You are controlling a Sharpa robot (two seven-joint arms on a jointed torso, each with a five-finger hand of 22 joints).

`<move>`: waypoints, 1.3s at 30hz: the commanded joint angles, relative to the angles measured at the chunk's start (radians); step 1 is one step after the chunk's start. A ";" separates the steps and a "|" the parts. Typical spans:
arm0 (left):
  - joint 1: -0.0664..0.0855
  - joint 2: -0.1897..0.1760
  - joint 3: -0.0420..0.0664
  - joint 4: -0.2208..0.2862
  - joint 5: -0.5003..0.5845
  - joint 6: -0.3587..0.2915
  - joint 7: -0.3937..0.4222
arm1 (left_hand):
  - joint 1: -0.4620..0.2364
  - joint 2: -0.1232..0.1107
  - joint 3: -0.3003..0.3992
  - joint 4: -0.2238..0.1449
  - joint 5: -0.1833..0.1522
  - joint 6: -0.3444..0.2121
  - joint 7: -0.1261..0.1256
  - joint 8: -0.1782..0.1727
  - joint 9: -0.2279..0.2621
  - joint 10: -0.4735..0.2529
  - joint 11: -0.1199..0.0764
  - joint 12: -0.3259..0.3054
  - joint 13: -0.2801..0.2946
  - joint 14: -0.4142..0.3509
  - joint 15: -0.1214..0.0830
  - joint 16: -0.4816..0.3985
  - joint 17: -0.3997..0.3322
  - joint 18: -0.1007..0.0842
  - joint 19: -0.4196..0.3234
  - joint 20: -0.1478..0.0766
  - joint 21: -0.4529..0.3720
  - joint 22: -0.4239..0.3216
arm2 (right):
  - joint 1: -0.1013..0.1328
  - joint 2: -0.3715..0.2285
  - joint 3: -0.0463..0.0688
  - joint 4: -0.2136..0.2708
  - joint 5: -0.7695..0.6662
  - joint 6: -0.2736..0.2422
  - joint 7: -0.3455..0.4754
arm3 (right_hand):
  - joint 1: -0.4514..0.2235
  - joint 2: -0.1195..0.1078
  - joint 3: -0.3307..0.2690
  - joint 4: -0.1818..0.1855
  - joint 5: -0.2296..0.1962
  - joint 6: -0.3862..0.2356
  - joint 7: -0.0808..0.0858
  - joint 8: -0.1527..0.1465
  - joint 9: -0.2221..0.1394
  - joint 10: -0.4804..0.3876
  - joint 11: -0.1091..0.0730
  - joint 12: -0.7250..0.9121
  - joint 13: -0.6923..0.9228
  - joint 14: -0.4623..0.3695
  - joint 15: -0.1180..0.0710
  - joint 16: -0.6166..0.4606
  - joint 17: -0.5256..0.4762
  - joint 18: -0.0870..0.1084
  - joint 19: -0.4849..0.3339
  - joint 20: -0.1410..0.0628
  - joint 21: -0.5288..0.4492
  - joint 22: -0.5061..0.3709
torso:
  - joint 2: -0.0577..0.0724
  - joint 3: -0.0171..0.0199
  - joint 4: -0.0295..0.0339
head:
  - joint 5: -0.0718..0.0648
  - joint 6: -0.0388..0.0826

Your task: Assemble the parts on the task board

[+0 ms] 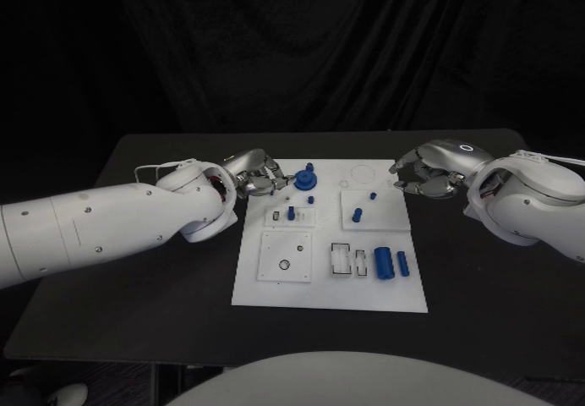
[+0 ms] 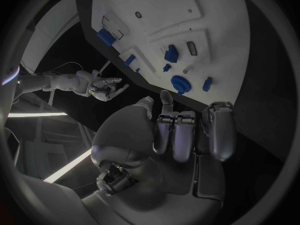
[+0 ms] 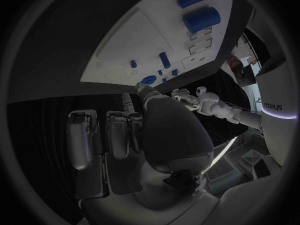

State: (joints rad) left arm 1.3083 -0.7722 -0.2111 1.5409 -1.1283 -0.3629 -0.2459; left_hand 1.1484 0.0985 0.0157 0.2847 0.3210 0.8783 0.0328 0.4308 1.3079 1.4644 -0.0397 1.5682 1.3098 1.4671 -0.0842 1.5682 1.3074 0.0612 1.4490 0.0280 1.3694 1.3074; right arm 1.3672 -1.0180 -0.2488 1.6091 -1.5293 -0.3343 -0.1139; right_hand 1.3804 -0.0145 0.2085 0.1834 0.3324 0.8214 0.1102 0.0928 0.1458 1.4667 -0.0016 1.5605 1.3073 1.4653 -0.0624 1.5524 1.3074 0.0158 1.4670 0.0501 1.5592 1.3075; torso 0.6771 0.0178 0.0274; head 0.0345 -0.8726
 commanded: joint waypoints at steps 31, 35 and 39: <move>0.118 0.216 -0.001 -0.309 0.318 0.777 -0.254 | 0.078 0.030 -0.116 -0.002 -0.104 0.146 0.038 -0.343 -0.403 0.106 0.041 0.003 0.261 0.104 0.037 0.003 0.263 -0.008 -0.004 0.037 -0.013 0.192 | -0.003 0.017 0.000 -0.013 -0.002 -0.026 -0.008 | -0.007 0.005 0.008 0.002 0.010 0.008 -0.003 -0.004 -0.002 0.087 0.009 -0.006 0.240 0.097 0.006 -0.005 0.229 -0.010 0.091 0.006 -0.007 0.256 | -0.004 0.0084 -0.0111 | -0.002 0.000; 0.118 0.229 -0.001 -0.321 0.301 0.767 -0.278 | 0.072 0.033 -0.123 0.003 -0.121 0.165 0.036 -0.343 -0.414 0.106 0.039 0.003 0.261 0.104 0.035 0.003 0.263 -0.010 0.002 0.036 -0.004 0.195 | -0.003 0.019 0.000 -0.015 -0.002 -0.028 -0.006 | -0.007 0.005 0.009 0.002 0.011 0.008 -0.003 -0.005 -0.002 0.086 0.009 -0.007 0.238 0.097 0.006 -0.006 0.227 -0.010 0.091 0.006 -0.008 0.255 | -0.004 0.0078 -0.0124 | 0.000 0.000; 0.118 0.240 -0.001 -0.334 0.285 0.738 -0.287 | 0.055 0.041 -0.128 0.001 -0.172 0.177 0.033 -0.343 -0.420 0.106 0.037 0.003 0.261 0.104 0.033 0.003 0.263 -0.011 0.007 0.034 0.000 0.197 | -0.003 0.021 0.000 -0.016 -0.002 -0.027 -0.005 | -0.007 0.005 0.009 0.002 0.011 0.008 -0.003 -0.005 -0.002 0.086 0.009 -0.007 0.238 0.097 0.006 -0.006 0.227 -0.010 0.091 0.006 -0.008 0.255 | -0.004 0.0091 -0.0132 | 0.008 0.000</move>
State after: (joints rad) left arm 1.4245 -0.5353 -0.2128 1.2096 -0.8345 0.3738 -0.5003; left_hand 1.2091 0.1373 -0.1088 0.2869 0.1526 1.0475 0.0676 0.0890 0.8886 1.4668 -0.0048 1.5690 1.3099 1.4653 -0.0534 1.5682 1.3074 0.0612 1.4494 0.0629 1.3636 1.3074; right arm 1.3670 -0.9975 -0.2488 1.5938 -1.5290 -0.3455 -0.1135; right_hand 1.3804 -0.0145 0.2113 0.1862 0.3368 0.8251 0.1065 0.0929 0.1453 1.4667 -0.0016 1.5566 1.3073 1.4653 -0.0624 1.5524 1.3074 0.0158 1.4670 0.0501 1.5555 1.3074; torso 0.6728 0.0265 0.0152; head 0.0386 -0.8726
